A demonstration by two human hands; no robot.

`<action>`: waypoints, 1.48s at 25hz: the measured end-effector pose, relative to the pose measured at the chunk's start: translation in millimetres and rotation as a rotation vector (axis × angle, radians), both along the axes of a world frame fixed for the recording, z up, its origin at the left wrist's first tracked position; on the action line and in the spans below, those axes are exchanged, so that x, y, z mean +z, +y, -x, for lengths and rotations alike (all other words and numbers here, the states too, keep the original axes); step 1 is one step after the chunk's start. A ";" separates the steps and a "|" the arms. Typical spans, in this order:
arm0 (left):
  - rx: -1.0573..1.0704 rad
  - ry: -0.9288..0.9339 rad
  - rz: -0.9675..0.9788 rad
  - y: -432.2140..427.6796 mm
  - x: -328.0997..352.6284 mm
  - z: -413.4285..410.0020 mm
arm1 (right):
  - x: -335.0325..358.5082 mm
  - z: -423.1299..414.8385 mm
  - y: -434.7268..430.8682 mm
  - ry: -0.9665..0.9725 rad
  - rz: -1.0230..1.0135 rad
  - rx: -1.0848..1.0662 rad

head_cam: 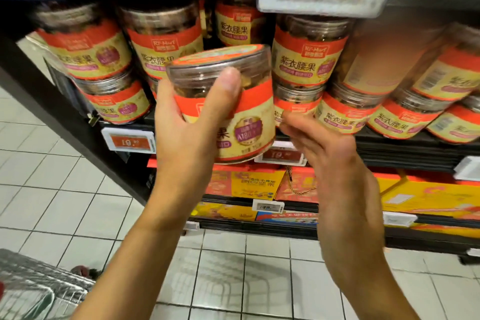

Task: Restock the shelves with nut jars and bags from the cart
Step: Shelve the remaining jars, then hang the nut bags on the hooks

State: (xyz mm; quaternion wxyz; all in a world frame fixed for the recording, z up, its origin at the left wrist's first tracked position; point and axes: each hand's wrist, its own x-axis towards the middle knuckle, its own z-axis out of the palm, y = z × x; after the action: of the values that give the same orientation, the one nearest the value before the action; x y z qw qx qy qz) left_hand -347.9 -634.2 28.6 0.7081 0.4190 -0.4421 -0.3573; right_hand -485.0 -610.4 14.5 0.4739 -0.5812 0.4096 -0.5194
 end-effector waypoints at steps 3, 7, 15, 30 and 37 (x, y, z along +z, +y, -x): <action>0.047 -0.049 0.020 -10.4 12.1 -1.4 | -7.1 -9.1 8.1 0.030 0.076 0.057; 0.025 -0.104 -0.057 -27.5 14.0 -9.0 | -9.0 -15.7 -5.7 -0.073 0.101 0.053; 0.055 -0.224 -0.114 -36.2 -8.1 -23.9 | -9.2 -25.2 -49.2 0.057 0.025 -0.024; 0.160 -0.569 -0.071 -2.9 -30.0 -27.8 | -13.7 -26.5 -55.2 0.124 0.066 -0.085; 0.202 -0.244 -0.504 152.3 21.1 -14.5 | 30.6 1.8 50.0 0.313 -0.030 0.277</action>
State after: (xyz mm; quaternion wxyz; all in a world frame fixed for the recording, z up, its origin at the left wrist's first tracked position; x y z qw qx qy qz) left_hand -333.4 -481.9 49.7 0.5551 0.6635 -0.3774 -0.3304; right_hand -486.9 -560.4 45.2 0.4802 -0.6984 0.4021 -0.3464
